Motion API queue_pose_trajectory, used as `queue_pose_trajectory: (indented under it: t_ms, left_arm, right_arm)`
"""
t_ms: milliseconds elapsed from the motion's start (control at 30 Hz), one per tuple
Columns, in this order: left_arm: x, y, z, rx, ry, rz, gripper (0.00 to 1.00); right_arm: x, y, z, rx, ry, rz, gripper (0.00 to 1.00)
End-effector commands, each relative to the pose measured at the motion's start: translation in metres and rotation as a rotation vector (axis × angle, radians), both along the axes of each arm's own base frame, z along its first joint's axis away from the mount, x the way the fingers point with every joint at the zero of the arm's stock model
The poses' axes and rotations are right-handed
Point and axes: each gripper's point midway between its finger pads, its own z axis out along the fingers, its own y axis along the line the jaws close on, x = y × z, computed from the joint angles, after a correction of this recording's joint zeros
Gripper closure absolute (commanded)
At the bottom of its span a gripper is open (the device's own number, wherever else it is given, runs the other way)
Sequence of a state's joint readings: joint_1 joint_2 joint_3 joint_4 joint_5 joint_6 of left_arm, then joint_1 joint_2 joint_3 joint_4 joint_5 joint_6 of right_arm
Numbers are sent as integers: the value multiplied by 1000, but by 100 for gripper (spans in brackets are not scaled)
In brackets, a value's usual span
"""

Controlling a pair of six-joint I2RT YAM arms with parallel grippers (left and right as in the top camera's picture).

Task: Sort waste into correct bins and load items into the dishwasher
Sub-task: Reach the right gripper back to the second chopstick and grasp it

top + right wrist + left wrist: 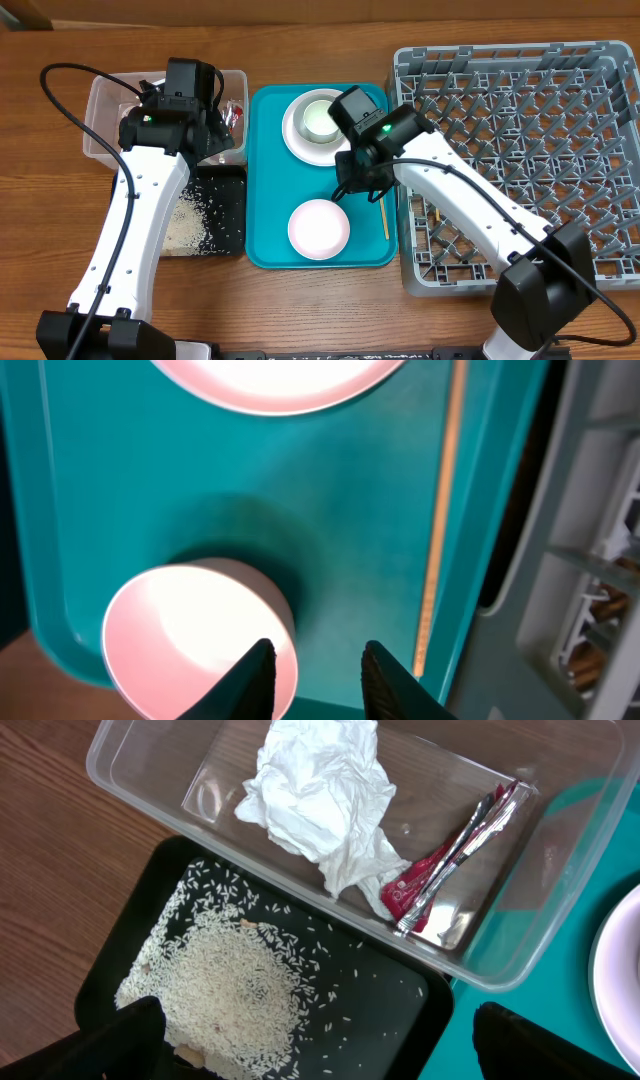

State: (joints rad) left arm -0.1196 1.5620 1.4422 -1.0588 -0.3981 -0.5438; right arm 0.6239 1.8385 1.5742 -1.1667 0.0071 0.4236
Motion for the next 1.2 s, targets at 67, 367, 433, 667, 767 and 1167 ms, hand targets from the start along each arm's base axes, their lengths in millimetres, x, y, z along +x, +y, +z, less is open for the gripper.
queue_pose_trajectory:
  t_ms: [67, 367, 433, 667, 767, 1167]
  left_arm:
    - [2, 3, 7, 21, -15, -2, 0]
    - [2, 3, 7, 21, -15, -2, 0]
    - [2, 3, 7, 21, -15, -2, 0]
    - [2, 3, 7, 21, -15, -2, 0]
    - [2, 3, 7, 21, -15, -2, 0]
    - [2, 3, 7, 21, -15, -2, 0]
  right_arm:
    - [9, -12, 3, -58, -58, -66, 71]
    - [9, -11, -7, -75, -37, -65, 70]
    - [9, -12, -13, -87, -28, -65, 70]
    - [12, -16, -32, -142, -7, -68, 70]
    - [11, -18, -42, -160, 12, -67, 69]
    - [4, -30, -100, -167, 16, -78, 61]
